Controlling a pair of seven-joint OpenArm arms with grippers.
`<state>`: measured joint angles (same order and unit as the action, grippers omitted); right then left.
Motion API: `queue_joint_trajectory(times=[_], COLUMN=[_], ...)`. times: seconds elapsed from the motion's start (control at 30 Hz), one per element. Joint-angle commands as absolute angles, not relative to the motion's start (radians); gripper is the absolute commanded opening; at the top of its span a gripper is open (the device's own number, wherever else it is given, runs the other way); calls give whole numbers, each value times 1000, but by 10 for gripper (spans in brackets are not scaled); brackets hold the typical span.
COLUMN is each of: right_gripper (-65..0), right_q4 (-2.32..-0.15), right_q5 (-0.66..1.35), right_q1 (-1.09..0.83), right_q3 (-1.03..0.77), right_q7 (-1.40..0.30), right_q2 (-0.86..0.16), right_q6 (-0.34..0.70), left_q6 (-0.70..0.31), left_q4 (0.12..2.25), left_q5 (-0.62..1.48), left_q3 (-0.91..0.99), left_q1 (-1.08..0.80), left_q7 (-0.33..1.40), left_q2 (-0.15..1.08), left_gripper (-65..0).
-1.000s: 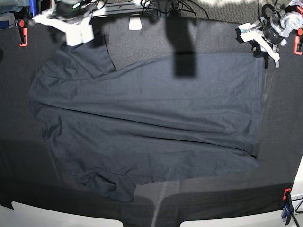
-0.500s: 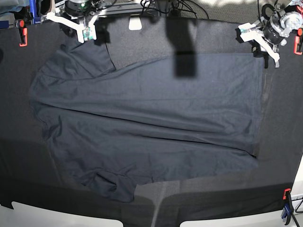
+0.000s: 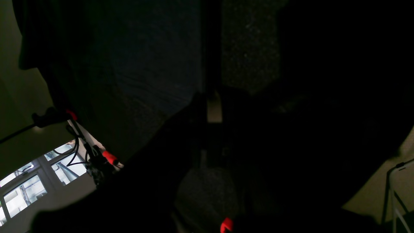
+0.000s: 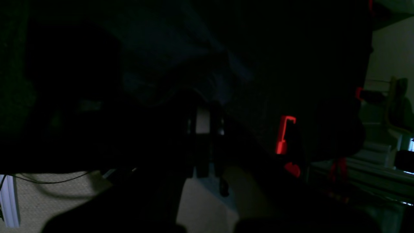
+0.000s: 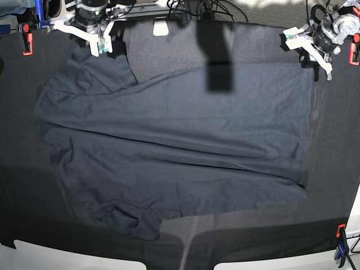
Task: Layout the t-shirt on the table in an organized manner, then fold the t-shirt properly
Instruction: 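Grasp the collar-side corners of the shirt with both grippers, then lift the grasped corners with both grippers and carry them toward the hem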
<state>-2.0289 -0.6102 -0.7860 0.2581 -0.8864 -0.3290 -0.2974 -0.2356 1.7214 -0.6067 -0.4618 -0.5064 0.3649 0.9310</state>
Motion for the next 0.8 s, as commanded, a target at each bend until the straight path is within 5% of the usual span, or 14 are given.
queue_joint_trajectory(times=[0.0, 0.27, 0.6, 0.77], right_gripper=[-650, -650, -650, -650], right_q4=[-2046, -2049, -2049, -2049], right_q5=[-660, -793, -697, -574], right_q1=[-793, -776, -562, -461], right_q3=[255, 255, 255, 255], right_q7=[-875, -845, -825, -818], right_q2=[-332, -332, -332, -332], right_q6=[-283, -273, -231, -154], left_q6=[-254, -218, 95, 173], left_q4=[1721, 1721, 1723, 1723], left_q5=[-594, -602, -781, -822], left_q3=[-462, -461, -461, -461], left_q1=[-513, -512, -512, -512], left_q7=[373, 382, 509, 508], left_q2=[945, 945, 945, 945], left_gripper=[-650, -650, -650, -650])
